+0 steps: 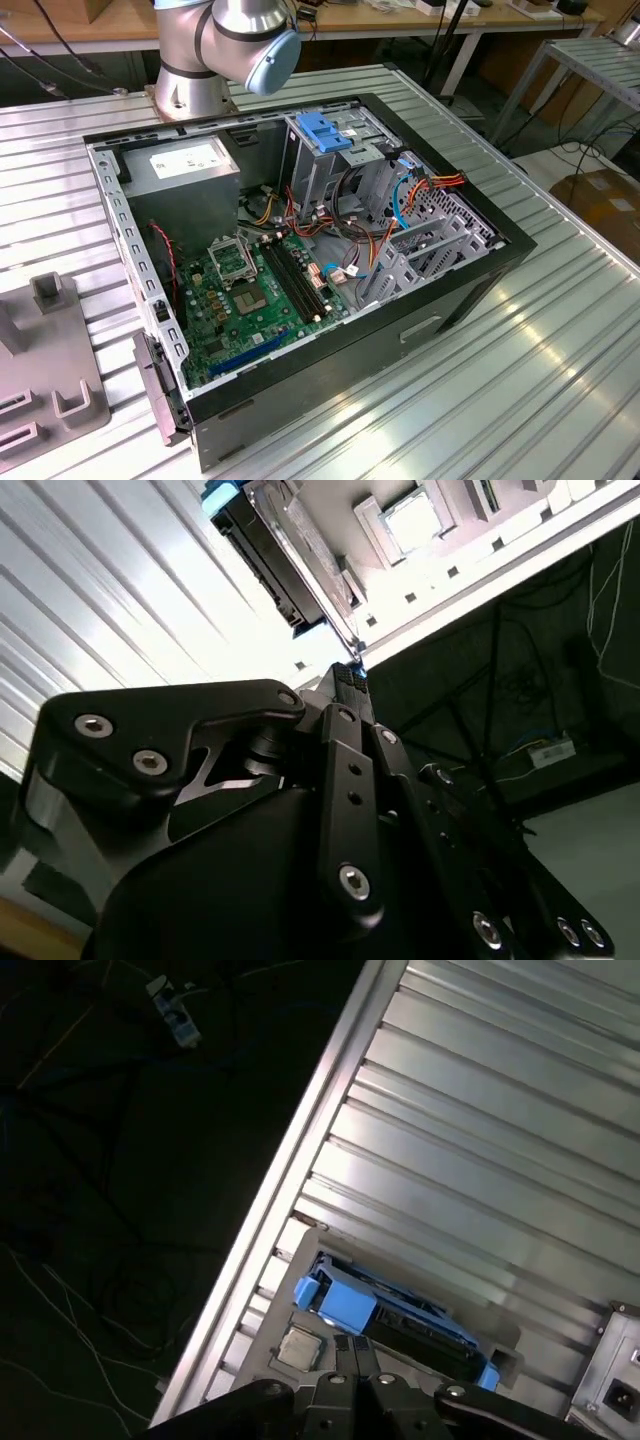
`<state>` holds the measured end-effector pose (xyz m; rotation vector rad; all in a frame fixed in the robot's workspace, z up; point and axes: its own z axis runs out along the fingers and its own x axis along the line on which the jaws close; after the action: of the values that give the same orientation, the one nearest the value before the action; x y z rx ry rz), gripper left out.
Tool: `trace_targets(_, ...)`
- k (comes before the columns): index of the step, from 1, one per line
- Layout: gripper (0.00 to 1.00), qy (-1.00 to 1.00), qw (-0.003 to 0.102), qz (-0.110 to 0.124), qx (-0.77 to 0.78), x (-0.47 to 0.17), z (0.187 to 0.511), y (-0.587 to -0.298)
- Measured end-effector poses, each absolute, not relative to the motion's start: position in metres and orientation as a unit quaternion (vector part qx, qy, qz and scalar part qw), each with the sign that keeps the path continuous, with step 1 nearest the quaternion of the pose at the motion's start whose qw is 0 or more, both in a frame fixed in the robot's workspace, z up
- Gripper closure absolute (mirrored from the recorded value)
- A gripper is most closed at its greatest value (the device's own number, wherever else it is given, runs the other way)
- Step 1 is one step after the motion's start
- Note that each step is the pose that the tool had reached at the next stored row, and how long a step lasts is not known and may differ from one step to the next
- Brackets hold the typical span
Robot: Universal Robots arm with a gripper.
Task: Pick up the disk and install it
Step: 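Pick up the disk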
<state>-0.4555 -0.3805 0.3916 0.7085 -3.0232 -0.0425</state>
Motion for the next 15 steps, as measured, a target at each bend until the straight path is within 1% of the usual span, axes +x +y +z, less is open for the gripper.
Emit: trace_targets(15,0.89,-0.932,0.018,-0.011,0.363,-0.4555,0.3907,-0.3805)
